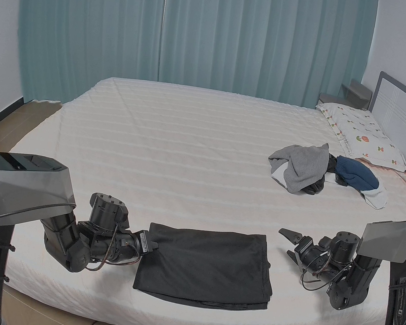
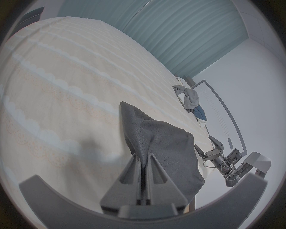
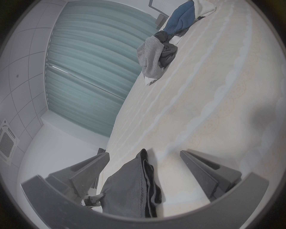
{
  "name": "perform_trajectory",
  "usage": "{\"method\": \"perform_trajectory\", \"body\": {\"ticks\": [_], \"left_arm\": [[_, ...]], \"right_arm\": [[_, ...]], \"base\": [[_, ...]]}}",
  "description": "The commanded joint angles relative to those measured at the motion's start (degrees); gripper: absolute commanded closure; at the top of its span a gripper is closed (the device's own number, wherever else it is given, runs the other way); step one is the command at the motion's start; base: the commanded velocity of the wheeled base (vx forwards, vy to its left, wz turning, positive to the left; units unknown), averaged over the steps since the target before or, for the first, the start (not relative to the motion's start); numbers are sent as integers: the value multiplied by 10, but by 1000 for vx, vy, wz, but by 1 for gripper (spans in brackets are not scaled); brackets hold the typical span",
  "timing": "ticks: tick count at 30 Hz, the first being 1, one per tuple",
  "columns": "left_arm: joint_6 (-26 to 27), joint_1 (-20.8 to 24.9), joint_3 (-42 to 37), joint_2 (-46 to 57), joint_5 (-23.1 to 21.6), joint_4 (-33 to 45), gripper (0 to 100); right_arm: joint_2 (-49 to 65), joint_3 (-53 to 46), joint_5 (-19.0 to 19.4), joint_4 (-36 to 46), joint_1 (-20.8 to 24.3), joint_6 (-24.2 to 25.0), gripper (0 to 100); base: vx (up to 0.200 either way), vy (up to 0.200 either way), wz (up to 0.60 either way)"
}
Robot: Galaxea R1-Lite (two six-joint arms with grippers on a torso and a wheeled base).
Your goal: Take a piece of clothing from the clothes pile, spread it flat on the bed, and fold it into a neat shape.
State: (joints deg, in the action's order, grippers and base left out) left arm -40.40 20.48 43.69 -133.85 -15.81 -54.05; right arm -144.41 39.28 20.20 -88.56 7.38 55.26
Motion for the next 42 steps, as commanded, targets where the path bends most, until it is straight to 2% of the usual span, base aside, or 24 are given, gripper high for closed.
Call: {"method": "perform_trajectory", "body": {"ticks": [1, 9, 42], "left_arm": [[0, -1, -1, 1, 0, 0, 100], [-15, -4, 1, 2, 1, 1, 100], [-15, 0, -4, 4, 5, 8, 100]], "right_arm": [[0, 0, 0, 0, 0, 0, 0], [0, 0, 0, 0, 0, 0, 0], [1, -5, -1, -1, 4, 0, 0]], "base": [[0, 0, 0], [0, 200, 0], [0, 200, 0]]}}
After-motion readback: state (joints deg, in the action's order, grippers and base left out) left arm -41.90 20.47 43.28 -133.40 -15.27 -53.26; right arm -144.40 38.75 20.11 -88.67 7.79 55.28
